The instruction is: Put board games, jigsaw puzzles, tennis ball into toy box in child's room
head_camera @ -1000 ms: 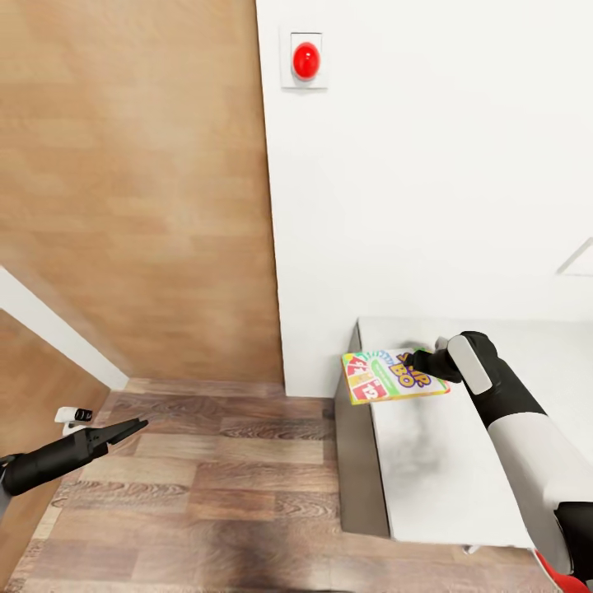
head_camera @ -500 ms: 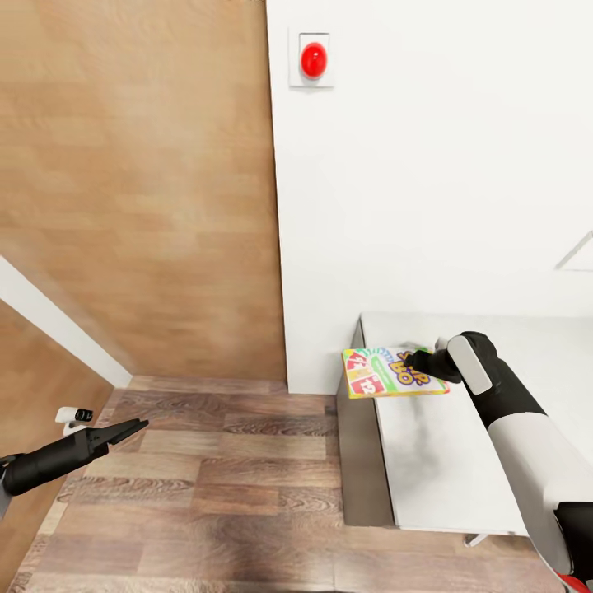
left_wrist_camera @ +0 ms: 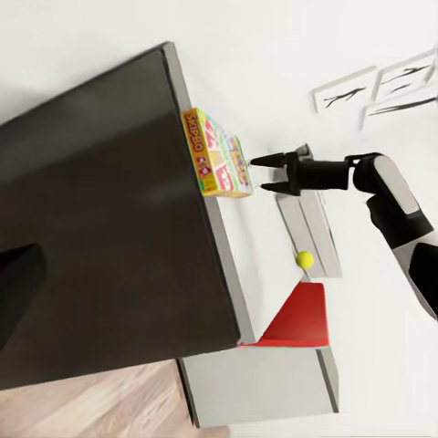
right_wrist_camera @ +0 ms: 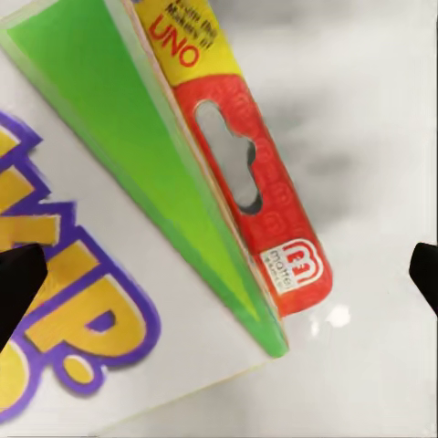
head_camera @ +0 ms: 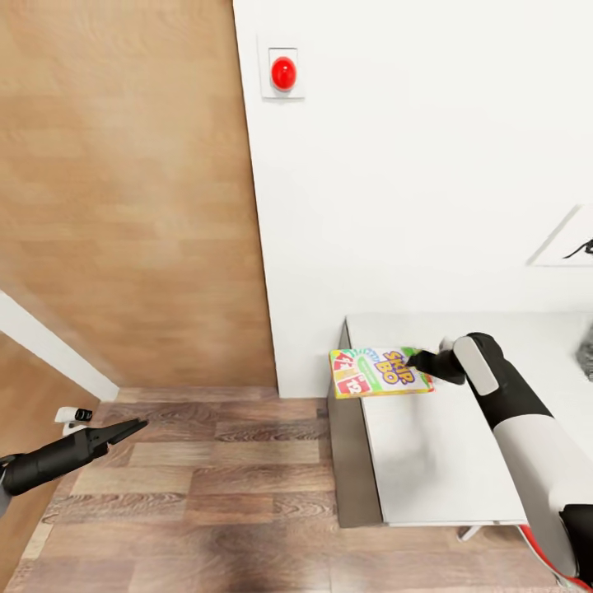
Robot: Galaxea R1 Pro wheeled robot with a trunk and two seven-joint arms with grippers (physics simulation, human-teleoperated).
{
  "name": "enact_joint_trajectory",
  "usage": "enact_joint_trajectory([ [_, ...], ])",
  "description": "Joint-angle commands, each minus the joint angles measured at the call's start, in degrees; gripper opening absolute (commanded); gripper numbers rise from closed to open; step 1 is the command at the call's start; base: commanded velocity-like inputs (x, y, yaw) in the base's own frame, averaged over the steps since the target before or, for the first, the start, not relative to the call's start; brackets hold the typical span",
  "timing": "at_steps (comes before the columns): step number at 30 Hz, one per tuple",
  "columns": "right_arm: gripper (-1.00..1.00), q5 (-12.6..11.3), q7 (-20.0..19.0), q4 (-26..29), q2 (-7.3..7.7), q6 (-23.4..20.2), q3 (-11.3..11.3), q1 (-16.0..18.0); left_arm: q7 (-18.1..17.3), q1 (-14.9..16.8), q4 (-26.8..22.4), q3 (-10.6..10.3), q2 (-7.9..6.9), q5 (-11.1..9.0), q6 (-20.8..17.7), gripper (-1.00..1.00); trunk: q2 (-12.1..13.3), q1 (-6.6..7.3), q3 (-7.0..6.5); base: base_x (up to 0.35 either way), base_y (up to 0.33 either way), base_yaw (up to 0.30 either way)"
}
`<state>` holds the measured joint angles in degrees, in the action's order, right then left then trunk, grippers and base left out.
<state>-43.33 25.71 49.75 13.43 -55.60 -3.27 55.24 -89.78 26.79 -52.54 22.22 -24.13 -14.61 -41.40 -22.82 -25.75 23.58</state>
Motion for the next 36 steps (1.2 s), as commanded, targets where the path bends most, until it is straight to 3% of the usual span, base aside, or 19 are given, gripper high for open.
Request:
enact_joint_trajectory([
  [1, 1.00, -0.6, 0.6, 0.5, 0.05, -0.1, -0.2, 0.1, -0.2, 0.0, 0.0, 0.0, 0.00, 0.0, -0.6, 1.00, -0.1, -0.04, 0.01, 0.000, 0.000, -0.144],
  [8, 1.00, -1.0, 0.8, 6.7, 0.06, -0.7, -0.3, -0.1, -0.2, 0.0, 0.0, 0.0, -0.02, 0.0, -0.6, 1.00, -0.1, -0.04, -0.58, 0.000, 0.000, -0.144],
  [16, 1.00, -2.2, 0.7, 19.7, 0.11, -4.2, 0.3, -2.3, -0.2, 0.0, 0.0, 0.0, -0.04, 0.0, -0.6, 1.00, -0.1, -0.04, -1.25, 0.000, 0.000, -0.145],
  [19, 1.00, -5.7, 0.4, 27.1, 0.23, -4.4, 2.0, -5.4, -0.2, 0.0, 0.0, 0.0, 0.02, 0.0, -0.6, 1.00, -0.1, -0.04, -1.50, 0.000, 0.000, -0.145],
  [20, 1.00, -8.9, 0.1, 30.7, 0.66, -4.4, 3.1, -7.7, -0.2, 0.0, 0.0, 0.0, 0.03, 0.0, -0.6, 1.00, -0.1, -0.04, -1.59, 0.000, 0.000, -0.144],
  [23, 1.00, -15.4, -0.1, 35.0, 1.75, -4.4, 5.1, -12.0, -0.2, 0.0, 0.0, -0.1, 0.04, 0.0, -0.6, 1.00, -0.1, -0.04, -1.84, 0.000, 0.000, -0.144],
  [24, 1.00, -20.4, -0.3, 37.0, 2.52, -4.4, 6.5, -15.3, -0.2, 0.0, 0.0, -0.1, 0.04, 0.0, -0.6, 1.00, -0.1, -0.04, -1.92, 0.000, 0.000, -0.143],
  [25, 1.00, -22.9, -0.4, 37.7, 2.85, -4.4, 7.1, -17.0, -0.2, 0.0, 0.0, -0.1, 0.05, 0.0, -0.6, 1.00, -0.1, -0.04, -2.01, 0.000, 0.000, -0.138],
  [26, 1.00, -27.8, -0.9, 38.9, 3.35, -4.4, 8.3, -20.4, -0.2, 0.0, 0.0, -0.1, 0.05, 0.0, -0.6, 1.00, -0.1, -0.04, -2.09, 0.000, 0.000, -0.119],
  [28, 1.00, -32.0, -1.7, 39.6, 3.67, -4.4, 9.2, -24.0, -0.2, 0.0, 0.0, 0.0, 0.03, 0.0, -0.6, 1.00, -0.1, -0.04, -2.27, 0.000, 0.000, -0.107],
  [30, 1.00, -37.3, -5.8, 40.4, 3.95, -4.4, 10.3, -31.2, -0.2, 0.0, 0.0, 0.0, 0.02, 0.0, -0.6, 1.00, -0.1, -0.04, -2.44, 0.000, 0.000, -0.089],
  [32, 1.00, -38.6, -9.3, 40.6, 3.94, -4.4, 10.6, -34.5, -0.2, 0.0, 0.0, 0.0, 0.03, 0.0, -0.6, 1.00, -0.1, -0.04, -2.62, 0.000, 0.000, -0.083],
  [36, 1.00, -40.1, -22.4, 40.9, 3.42, -4.4, 10.8, -42.8, -0.2, 0.0, 0.0, -0.1, 0.05, 0.0, -0.6, 1.00, -0.1, -0.04, -2.98, 0.000, 0.000, -0.077],
])
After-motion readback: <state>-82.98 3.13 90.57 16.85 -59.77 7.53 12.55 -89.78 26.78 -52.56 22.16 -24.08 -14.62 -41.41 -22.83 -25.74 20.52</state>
